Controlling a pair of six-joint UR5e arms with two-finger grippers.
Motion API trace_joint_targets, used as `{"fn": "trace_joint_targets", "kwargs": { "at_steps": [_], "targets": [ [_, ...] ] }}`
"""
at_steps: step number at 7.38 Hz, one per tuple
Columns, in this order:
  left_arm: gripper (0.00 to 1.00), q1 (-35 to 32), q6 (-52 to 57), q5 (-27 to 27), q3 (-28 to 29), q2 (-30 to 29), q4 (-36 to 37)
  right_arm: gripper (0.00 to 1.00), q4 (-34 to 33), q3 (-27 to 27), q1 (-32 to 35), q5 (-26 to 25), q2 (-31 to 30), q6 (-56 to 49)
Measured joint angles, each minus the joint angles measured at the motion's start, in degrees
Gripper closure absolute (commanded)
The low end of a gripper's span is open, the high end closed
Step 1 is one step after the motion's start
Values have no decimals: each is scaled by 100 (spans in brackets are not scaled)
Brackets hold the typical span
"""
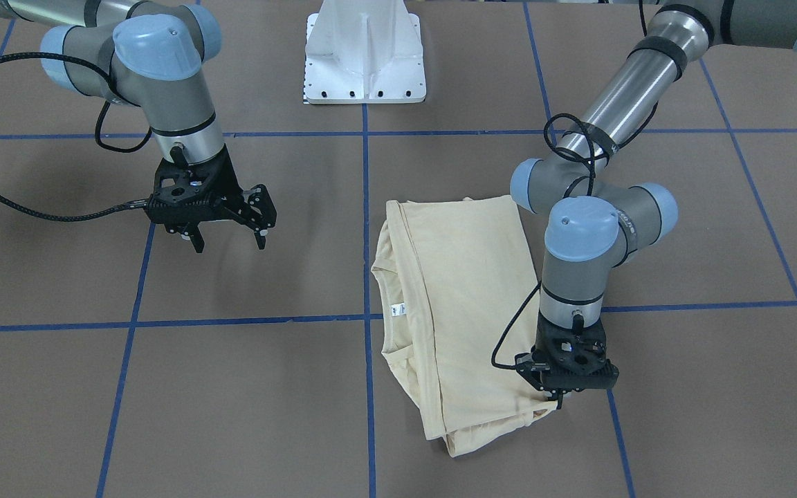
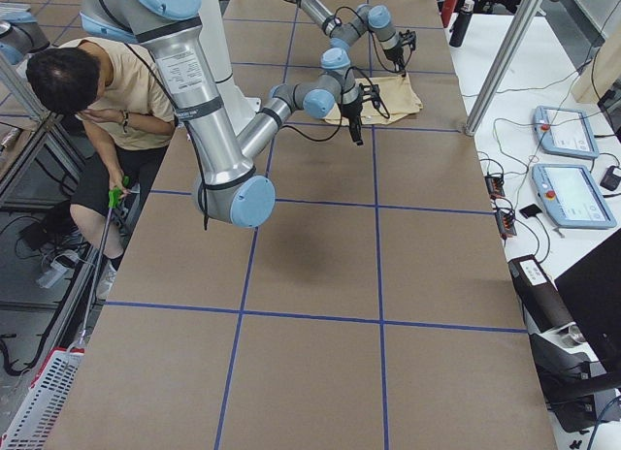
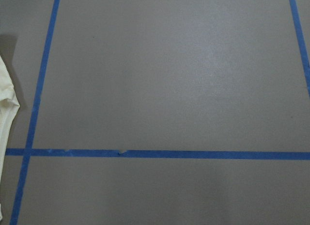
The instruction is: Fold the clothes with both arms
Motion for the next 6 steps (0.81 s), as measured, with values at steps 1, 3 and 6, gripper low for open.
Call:
{"fn": "trace_joint_targets", "kwargs": {
  "at_steps": [1,3,6],
  "targets": [
    [0,-133,384,-24,117,-29,-159,0,0,-4,-26,-12,14,43],
    [0,-318,791,-522,-344,422,-395,0,-11,-386,-199,-153,490,580],
    [0,-394,874,-968,-1175,1051,-433,14,-31,-2149,-766,-959,2091,2074]
  ]
}}
